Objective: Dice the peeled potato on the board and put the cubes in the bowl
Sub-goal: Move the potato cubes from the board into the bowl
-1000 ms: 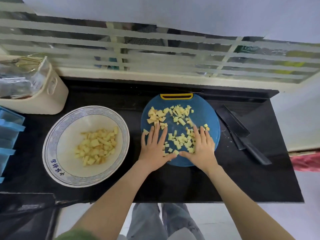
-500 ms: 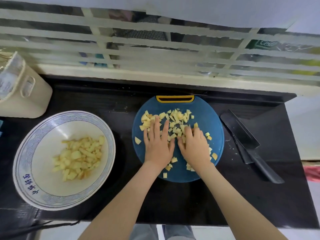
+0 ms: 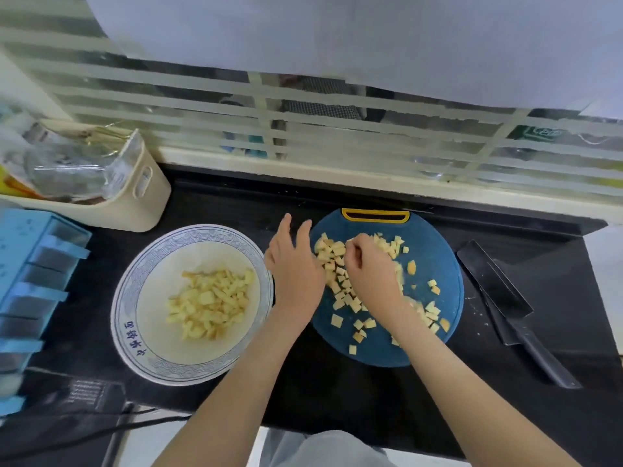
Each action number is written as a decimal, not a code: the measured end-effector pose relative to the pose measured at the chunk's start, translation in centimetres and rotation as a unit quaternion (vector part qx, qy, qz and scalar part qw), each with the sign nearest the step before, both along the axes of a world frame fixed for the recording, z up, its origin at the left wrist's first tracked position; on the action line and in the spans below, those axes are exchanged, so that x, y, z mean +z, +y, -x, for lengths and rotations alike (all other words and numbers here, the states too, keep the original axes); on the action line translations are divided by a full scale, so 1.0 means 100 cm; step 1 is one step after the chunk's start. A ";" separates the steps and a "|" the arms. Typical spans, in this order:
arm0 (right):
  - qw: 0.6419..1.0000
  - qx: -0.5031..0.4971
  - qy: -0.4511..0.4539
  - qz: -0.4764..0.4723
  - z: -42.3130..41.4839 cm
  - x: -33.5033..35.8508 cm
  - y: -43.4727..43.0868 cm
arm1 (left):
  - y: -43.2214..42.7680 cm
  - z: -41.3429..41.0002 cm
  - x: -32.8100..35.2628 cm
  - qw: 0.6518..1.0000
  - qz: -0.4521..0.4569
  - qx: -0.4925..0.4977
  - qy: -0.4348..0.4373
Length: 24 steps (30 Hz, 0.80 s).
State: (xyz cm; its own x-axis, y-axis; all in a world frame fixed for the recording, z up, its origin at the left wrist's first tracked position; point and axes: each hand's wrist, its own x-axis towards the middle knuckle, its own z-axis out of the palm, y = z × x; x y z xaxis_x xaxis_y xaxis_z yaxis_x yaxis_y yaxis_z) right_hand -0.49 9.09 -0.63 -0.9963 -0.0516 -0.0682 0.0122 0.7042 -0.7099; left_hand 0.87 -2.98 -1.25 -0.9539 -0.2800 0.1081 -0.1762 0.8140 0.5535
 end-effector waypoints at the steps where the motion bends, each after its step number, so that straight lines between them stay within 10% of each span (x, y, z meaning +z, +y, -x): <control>1: 1.000 0.023 0.004 0.016 0.000 0.005 -0.018 | -0.011 0.002 0.006 1.000 -0.013 0.018 0.003; 9: 0.976 0.137 -0.103 0.136 -0.014 0.013 -0.140 | -0.109 -0.024 0.027 0.990 -0.052 0.129 0.006; 17: 0.936 0.328 -0.127 0.022 -0.020 0.003 -0.163 | -0.148 -0.041 0.015 0.985 -0.092 0.146 -0.017; 24: 0.994 0.089 0.020 0.061 0.009 -0.006 -0.095 | -0.112 -0.027 0.017 0.995 -0.065 0.070 0.022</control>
